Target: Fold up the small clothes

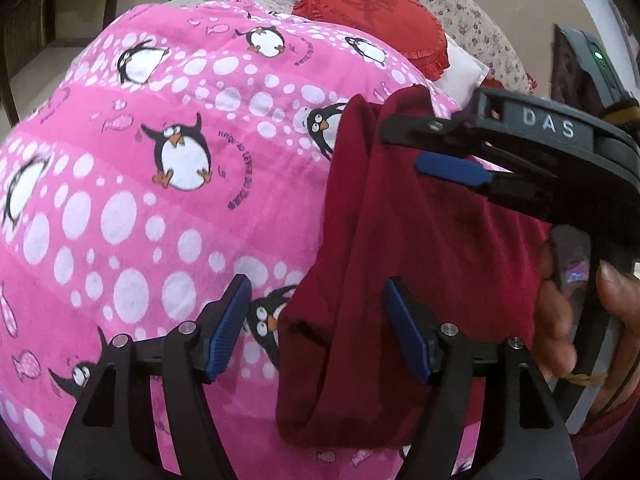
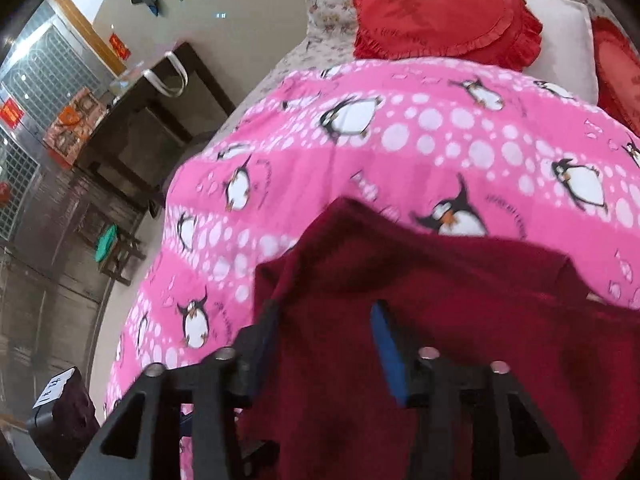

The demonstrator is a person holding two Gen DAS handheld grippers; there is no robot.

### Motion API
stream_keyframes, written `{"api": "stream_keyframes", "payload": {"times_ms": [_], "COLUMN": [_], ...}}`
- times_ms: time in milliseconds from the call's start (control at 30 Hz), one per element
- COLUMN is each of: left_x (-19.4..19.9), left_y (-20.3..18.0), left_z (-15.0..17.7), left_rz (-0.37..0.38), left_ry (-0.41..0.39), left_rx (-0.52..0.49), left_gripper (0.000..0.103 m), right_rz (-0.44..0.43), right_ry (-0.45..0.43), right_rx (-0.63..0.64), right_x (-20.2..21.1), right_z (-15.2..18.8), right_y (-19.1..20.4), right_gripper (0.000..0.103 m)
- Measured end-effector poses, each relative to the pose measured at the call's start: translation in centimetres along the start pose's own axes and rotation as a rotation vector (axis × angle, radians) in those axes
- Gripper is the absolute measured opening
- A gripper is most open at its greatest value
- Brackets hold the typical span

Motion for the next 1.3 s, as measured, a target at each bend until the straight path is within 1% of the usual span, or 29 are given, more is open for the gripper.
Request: {"api": "stream_keyframes", "payload": {"times_ms": [33,67,100,167,200,233,300,333,367,400,433,500,567,600,667,767,800,833,900,933,967,1000,1033,1100,1233,1300], "left_x": [0.1,0.2,0.3,0.4,0.5,0.6,0.6,0.6,0.6,0.6,0.5,0.4,-0.2,-0.4,-0.7,-1.2,-1.4,-1.6,-2.1,-2.2,-2.2,-2.1,-2.1,-2.2,-1.5,-1.2], "left_y": [0.1,0.3,0.4,0.3,0.2,0.1,-0.2,-0.4,-0.6,-0.7,-0.9,-1.3,-1.8,-2.1,-2.9,-3.9,-4.1,-4.4,-4.8,-4.7,-4.7,-4.6,-4.5,-4.3,-3.5,-3.2], "left_z": [0.2,0.3,0.4,0.6,0.7,0.7,0.7,0.7,0.6,0.4,0.2,-0.3,-0.8,-0.9,-1.0,-1.1,-1.0,-0.7,-0.6,-0.5,-0.4,-0.3,-0.2,0.0,0.9,1.3], "left_rz": [0.019,0.035,0.051,0.075,0.083,0.081,0.072,0.067,0.067,0.07,0.072,0.082,0.109,0.112,0.118,0.122,0.13,0.148,0.155,0.147,0.147,0.15,0.151,0.156,0.156,0.148], "left_ry": [-0.001,-0.002,-0.003,-0.001,0.001,0.003,0.013,0.021,0.024,0.024,0.021,0.015,0.013,0.015,0.017,0.004,0.01,0.021,0.031,0.023,0.018,0.016,0.014,0.016,0.018,0.018], "left_rx": [0.007,0.011,0.015,0.016,0.012,0.007,-0.014,-0.024,-0.029,-0.03,-0.03,-0.025,-0.029,-0.035,-0.052,-0.075,-0.074,-0.07,-0.064,-0.065,-0.064,-0.06,-0.052,-0.042,-0.032,-0.025], "left_gripper": [0.071,0.072,0.074,0.079,0.079,0.079,0.079,0.079,0.079,0.079,0.079,0.079,0.083,0.083,0.083,0.083,0.081,0.074,0.064,0.063,0.06,0.058,0.058,0.058,0.058,0.058], "right_rz": [-0.003,-0.002,0.017,0.112,0.175,0.207,0.254,0.259,0.252,0.25,0.211,0.052,-0.005,-0.017,-0.025,-0.035,-0.042,-0.054,-0.075,-0.074,-0.066,-0.054,-0.034,-0.01,0.009,0.064], "right_ry": [0.012,0.025,0.035,0.038,0.047,0.052,0.037,0.028,0.012,0.0,-0.012,-0.003,-0.03,-0.052,-0.08,-0.084,-0.08,-0.076,-0.074,-0.066,-0.053,-0.043,-0.03,-0.009,0.024,0.045], "right_rx": [0.009,0.021,0.046,0.121,0.17,0.196,0.233,0.247,0.261,0.26,0.238,0.127,0.081,0.077,0.069,0.044,0.034,0.021,-0.006,-0.012,-0.011,-0.009,-0.006,0.011,0.06,0.095], "right_x": [-0.3,-0.6,-1.1,-2.2,-3.0,-3.5,-4.3,-4.3,-3.8,-3.3,-2.2,-0.2,1.8,3.0,5.0,5.8,5.8,5.5,5.3,5.2,4.9,4.5,4.1,3.5,1.7,0.5], "right_z": [0.2,0.4,0.6,0.9,1.1,1.3,1.8,2.0,2.2,2.3,2.2,1.9,1.8,1.8,2.2,2.7,2.5,2.4,2.5,2.5,2.4,2.3,2.2,2.2,2.0,1.9], "right_y": [0.5,1.1,1.7,2.8,3.3,3.6,3.8,3.8,3.7,3.2,2.4,0.5,-0.7,-1.2,-2.2,-3.4,-3.3,-3.5,-3.6,-3.6,-3.6,-3.5,-3.2,-2.4,-0.4,0.2], "right_gripper": [0.065,0.069,0.073,0.076,0.081,0.085,0.085,0.08,0.07,0.048,0.035,0.025,0.024,0.024,0.024,0.024,0.024,0.024,0.024,0.027,0.033,0.05,0.059,0.062,0.062,0.062]}}
Point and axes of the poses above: each gripper's, at about its wrist camera, not at the fingertips, and x roughly against the way its jaws point, y to its left, z to its underside, the point moved 7 cm from there along -x, roughly the way its jaws point, and after that the axes turned 2 degrees about z, right-handed, at the moved point
